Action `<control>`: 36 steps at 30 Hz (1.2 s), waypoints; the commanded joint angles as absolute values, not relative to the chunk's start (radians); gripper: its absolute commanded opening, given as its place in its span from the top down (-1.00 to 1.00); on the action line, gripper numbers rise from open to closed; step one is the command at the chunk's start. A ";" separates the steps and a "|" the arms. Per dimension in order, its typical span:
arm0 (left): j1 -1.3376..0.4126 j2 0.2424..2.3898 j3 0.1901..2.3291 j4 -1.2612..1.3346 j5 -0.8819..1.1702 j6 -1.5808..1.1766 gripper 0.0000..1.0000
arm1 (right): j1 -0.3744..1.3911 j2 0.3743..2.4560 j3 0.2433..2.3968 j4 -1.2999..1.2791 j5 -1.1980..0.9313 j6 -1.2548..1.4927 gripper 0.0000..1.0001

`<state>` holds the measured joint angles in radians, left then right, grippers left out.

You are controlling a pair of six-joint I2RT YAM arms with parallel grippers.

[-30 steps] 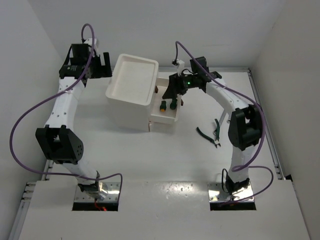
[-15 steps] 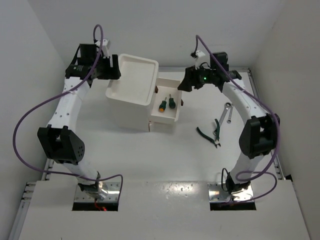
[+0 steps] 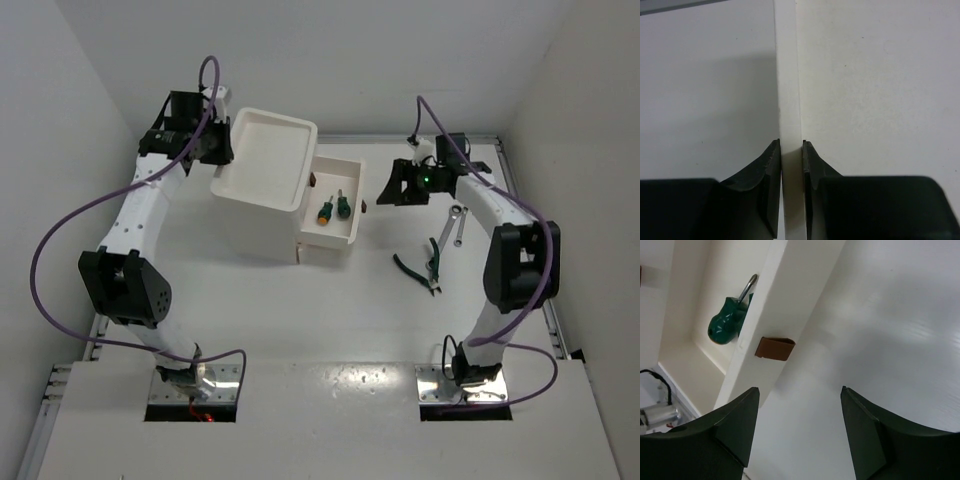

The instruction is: Sort the tools into containers

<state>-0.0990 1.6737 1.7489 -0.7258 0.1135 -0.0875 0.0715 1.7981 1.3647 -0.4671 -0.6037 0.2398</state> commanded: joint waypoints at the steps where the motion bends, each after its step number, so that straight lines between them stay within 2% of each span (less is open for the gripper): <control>1: -0.112 1.704 1.740 -0.761 0.085 -0.063 0.88 | 0.107 1.838 1.353 -0.373 -0.657 0.377 -0.34; 3: -0.112 1.713 1.740 -0.761 0.084 -0.063 1.00 | 0.118 1.879 1.362 -0.341 -0.675 0.417 -0.34; 8: -0.121 1.713 1.720 -0.761 0.084 -0.063 1.00 | 0.118 1.951 1.385 -0.304 -0.732 0.531 -0.34; 16: -0.130 1.704 1.692 -0.761 0.095 -0.063 1.00 | 0.127 1.997 1.385 -0.157 -0.850 0.626 -0.21; 24: -0.169 1.695 1.655 -0.761 0.120 -0.063 1.00 | 0.178 2.029 1.434 -0.107 -0.925 0.626 -0.21; 36: -0.210 1.695 1.646 -0.761 0.141 -0.052 1.00 | 0.255 2.126 1.548 -0.089 -0.925 0.617 -0.19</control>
<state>-0.1387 1.6524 1.6970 -0.6666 0.0418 -0.0715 0.2241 2.0979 1.4899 -0.1375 -0.8997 0.6064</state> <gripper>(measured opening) 0.236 0.598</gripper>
